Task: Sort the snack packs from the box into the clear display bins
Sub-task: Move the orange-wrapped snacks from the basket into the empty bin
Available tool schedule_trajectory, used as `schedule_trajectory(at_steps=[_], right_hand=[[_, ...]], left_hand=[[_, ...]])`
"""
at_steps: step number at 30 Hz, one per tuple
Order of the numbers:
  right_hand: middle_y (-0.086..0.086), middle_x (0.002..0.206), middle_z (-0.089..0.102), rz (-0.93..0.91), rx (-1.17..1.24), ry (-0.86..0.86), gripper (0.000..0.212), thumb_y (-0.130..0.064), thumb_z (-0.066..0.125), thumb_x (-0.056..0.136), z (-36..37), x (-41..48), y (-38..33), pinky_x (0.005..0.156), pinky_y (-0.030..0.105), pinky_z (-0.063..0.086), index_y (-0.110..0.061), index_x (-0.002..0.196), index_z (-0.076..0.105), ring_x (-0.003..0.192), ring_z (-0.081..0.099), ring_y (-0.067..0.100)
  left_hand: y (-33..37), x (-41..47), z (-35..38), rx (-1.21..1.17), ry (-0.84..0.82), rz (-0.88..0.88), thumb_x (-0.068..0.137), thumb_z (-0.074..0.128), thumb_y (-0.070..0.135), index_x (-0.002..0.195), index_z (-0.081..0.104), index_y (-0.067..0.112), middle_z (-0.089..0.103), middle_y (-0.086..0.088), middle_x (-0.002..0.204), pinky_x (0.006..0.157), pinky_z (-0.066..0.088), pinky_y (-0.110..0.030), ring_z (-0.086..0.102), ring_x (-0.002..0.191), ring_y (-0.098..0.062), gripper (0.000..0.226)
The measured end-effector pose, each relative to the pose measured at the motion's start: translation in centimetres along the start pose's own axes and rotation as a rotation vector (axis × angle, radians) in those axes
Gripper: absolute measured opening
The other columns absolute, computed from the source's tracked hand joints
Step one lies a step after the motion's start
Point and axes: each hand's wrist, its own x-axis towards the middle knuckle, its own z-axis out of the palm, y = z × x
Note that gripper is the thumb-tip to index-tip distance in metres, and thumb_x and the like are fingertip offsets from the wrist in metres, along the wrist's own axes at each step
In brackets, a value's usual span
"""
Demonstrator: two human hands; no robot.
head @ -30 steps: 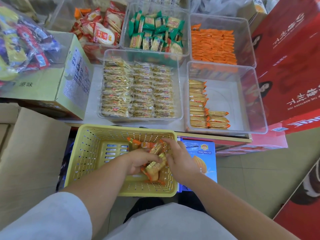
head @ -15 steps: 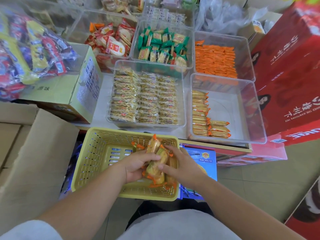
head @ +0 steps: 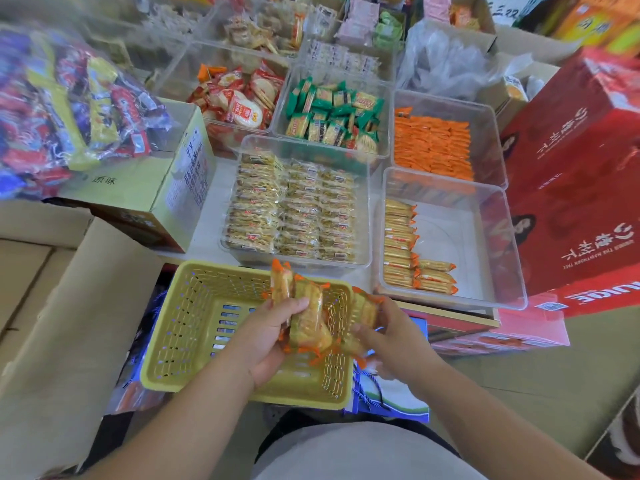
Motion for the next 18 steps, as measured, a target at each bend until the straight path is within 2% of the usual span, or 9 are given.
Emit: schedule_trajectory(at_steps=[2,5,8,10,12,14,16,17,18], right_hand=[[0.002,0.089,0.073,-0.010,0.063,0.033,0.021,-0.020,0.072,0.092,-0.9,-0.1,-0.4,0.055,0.036,0.056,-0.029,0.108,0.060,0.064,0.072,0.021],[0.010,0.096,0.074,-0.031,0.172,-0.046,0.013,-0.030,0.074,0.087,-2.5,-0.3,-1.4,0.067,0.053,0.042,-0.028,0.096,0.066,0.077,0.073,0.031],[0.010,0.103,0.075,-0.090,0.308,-0.247,0.032,-0.041,0.072,0.085,-3.8,-0.5,-2.6,0.073,0.048,0.043,-0.026,0.112,0.071,0.079,0.068,0.027],[0.008,0.091,0.072,-0.137,0.345,-0.301,0.035,-0.044,0.067,0.088,-4.7,-0.5,-3.2,0.072,0.039,0.047,-0.021,0.114,0.070,0.070,0.060,0.024],[0.003,0.082,0.069,-0.133,0.332,-0.282,0.032,-0.048,0.061,0.089,-5.9,-0.2,-3.3,0.071,0.038,0.045,-0.025,0.109,0.070,0.068,0.059,0.020],[-0.006,0.093,0.075,-0.104,0.320,-0.270,0.034,-0.052,0.054,0.088,-7.6,0.2,-2.6,0.075,0.038,0.049,-0.033,0.111,0.070,0.080,0.069,0.013],[-0.010,0.108,0.075,-0.098,0.355,-0.296,0.031,-0.053,0.050,0.090,-9.6,0.8,-1.5,0.077,0.035,0.057,-0.044,0.114,0.068,0.097,0.072,0.010],[-0.010,0.113,0.074,-0.099,0.372,-0.317,0.028,-0.052,0.049,0.092,-10.5,1.0,-1.1,0.076,0.033,0.060,-0.050,0.113,0.066,0.102,0.072,0.012],[-0.009,0.116,0.073,-0.093,0.382,-0.340,0.027,-0.054,0.048,0.093,-11.5,1.2,-0.6,0.079,0.038,0.061,-0.053,0.115,0.064,0.105,0.072,0.019]], left_hand=[[0.1,-0.5,0.5,-0.033,0.033,0.058,0.072,0.082,0.020,0.128,0.063,0.004,0.075,-0.021,0.106,0.069,0.061,-0.043,0.075,0.091,-0.035,0.062],[-0.1,-1.0,2.1,-0.018,0.066,0.126,0.071,0.077,0.024,0.123,0.065,0.007,0.077,-0.019,0.105,0.067,0.061,-0.041,0.076,0.089,-0.033,0.056],[-0.8,-1.1,4.8,-0.007,0.102,0.185,0.075,0.078,0.024,0.122,0.066,0.008,0.077,-0.019,0.110,0.074,0.063,-0.045,0.076,0.097,-0.036,0.051],[-1.6,-0.8,7.3,-0.013,0.132,0.221,0.082,0.076,0.016,0.117,0.069,0.010,0.077,-0.019,0.108,0.071,0.063,-0.045,0.076,0.095,-0.036,0.036],[-2.6,-0.4,9.9,0.015,0.182,0.266,0.088,0.073,0.007,0.101,0.076,0.018,0.079,-0.017,0.101,0.065,0.062,-0.040,0.078,0.088,-0.033,0.018],[-3.6,0.0,12.5,0.074,0.243,0.306,0.090,0.073,0.004,0.093,0.077,0.027,0.079,-0.014,0.101,0.070,0.063,-0.045,0.078,0.090,-0.033,0.024],[-4.6,0.5,15.0,0.115,0.270,0.326,0.090,0.072,0.003,0.097,0.075,0.029,0.078,-0.013,0.104,0.082,0.062,-0.054,0.076,0.095,-0.036,0.028],[-5.1,0.9,16.2,0.136,0.280,0.329,0.091,0.071,0.003,0.100,0.075,0.030,0.078,-0.012,0.104,0.085,0.061,-0.055,0.076,0.096,-0.035,0.029],[-5.6,1.2,17.4,0.151,0.296,0.328,0.092,0.070,0.003,0.102,0.075,0.032,0.079,-0.011,0.104,0.083,0.062,-0.053,0.077,0.096,-0.034,0.030]])
